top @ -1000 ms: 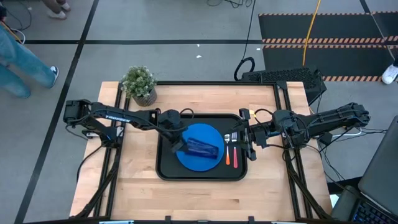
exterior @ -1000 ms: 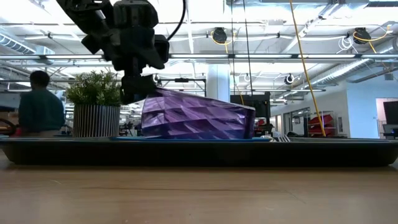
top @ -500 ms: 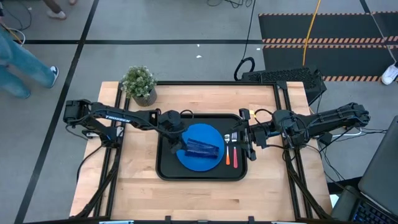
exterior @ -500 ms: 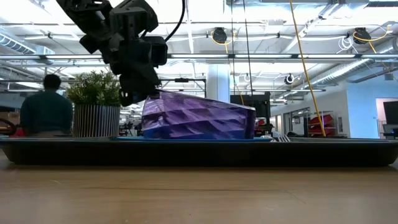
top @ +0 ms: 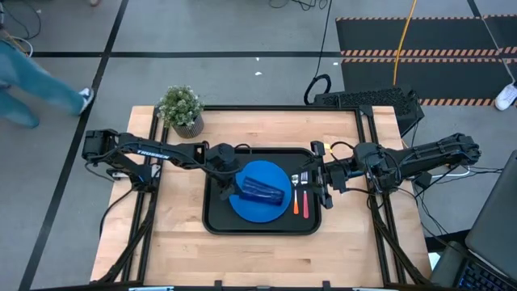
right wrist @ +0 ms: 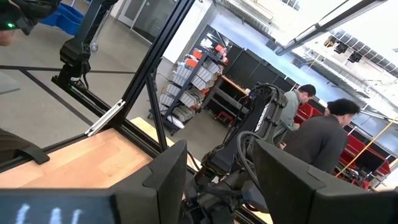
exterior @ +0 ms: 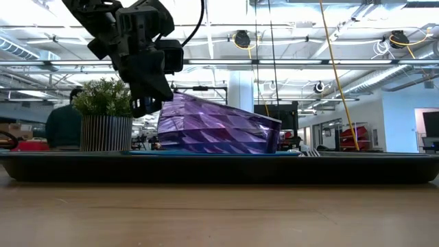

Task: Pick and place plate/cup/fork/spoon on tray
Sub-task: Put the violet cup on the black tray to the upper left of the blue plate

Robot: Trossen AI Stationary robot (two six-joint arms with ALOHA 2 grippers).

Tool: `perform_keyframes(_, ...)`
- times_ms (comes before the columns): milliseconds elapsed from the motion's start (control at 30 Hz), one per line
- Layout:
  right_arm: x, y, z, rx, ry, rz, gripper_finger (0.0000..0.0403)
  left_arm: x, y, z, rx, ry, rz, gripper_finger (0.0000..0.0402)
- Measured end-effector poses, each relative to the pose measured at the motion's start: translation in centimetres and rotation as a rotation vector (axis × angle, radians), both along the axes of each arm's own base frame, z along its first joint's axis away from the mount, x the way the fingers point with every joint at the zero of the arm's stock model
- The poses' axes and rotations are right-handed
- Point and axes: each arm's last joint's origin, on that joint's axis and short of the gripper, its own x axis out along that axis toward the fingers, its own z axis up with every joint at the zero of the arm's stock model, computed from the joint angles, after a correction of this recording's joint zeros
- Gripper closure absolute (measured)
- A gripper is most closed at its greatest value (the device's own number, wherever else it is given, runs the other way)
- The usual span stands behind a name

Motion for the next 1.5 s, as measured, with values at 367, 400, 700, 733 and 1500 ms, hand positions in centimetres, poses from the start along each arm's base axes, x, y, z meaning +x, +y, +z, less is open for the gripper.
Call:
perform_keyframes(367, 0.0, 0.0, 0.0, -0.003, -0.001, -0.001, 0.0227, 0.1, -0.1, 2.3, 0.003, -0.180, -0.061, 0.0400)
perform_keyframes(400, 0.0, 0.0, 0.0, -0.003, 0.000, 0.000, 0.0227, 0.1, -0.1, 2.7, 0.012, -0.198, -0.066, 0.0400)
perform_keyframes(700, 0.0, 0.0, 0.0, -0.004, 0.000, -0.002, 0.0227, -1.6, 0.3, 9.2, 0.301, -0.168, -0.070, 0.0401)
perform_keyframes(733, 0.0, 0.0, 0.0, -0.004, 0.000, -0.002, 0.0227, -2.1, 0.3, 10.2, 0.381, -0.122, -0.064, 0.0401)
perform_keyframes(1500, 0.0, 0.0, 0.0, -0.010, -0.005, -0.002, 0.0227, -5.4, 0.4, 13.7, 0.706, 0.282, -0.047, 0.0401)
